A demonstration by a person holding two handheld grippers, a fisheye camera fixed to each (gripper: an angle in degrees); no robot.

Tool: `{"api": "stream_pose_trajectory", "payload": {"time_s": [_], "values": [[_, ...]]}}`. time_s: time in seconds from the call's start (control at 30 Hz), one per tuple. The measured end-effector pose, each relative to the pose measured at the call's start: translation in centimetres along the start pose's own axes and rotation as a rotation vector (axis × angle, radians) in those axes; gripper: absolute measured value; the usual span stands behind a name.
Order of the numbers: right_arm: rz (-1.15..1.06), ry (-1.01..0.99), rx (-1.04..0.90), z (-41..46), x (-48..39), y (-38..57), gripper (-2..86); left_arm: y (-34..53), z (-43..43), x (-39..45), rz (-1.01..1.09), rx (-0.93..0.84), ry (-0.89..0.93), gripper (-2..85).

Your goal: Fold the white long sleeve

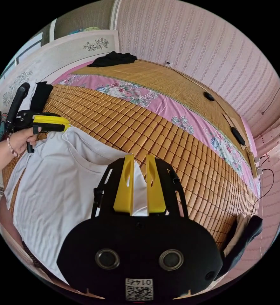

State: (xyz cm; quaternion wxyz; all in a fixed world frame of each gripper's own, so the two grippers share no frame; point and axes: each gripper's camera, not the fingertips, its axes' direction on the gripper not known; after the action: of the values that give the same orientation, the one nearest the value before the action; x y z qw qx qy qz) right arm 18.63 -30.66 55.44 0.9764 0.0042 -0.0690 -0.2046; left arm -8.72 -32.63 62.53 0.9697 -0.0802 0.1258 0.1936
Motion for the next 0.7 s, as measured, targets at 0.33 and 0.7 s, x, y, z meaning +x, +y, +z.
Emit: {"api": "stream_pose_trajectory", "payload": {"time_s": [0.33, 0.7], "values": [[-0.037, 0.01, -0.194, 1.2, 1.3, 6.3, -0.4, 3.3, -2.0, 0.6, 0.027, 0.021, 0.092, 4.2], [0.175, 0.094, -0.136, -1.1, 5.8, 10.7, -0.9, 5.0, -0.7, 3.1, 0.043, -0.049, -0.017, 3.6]]}}
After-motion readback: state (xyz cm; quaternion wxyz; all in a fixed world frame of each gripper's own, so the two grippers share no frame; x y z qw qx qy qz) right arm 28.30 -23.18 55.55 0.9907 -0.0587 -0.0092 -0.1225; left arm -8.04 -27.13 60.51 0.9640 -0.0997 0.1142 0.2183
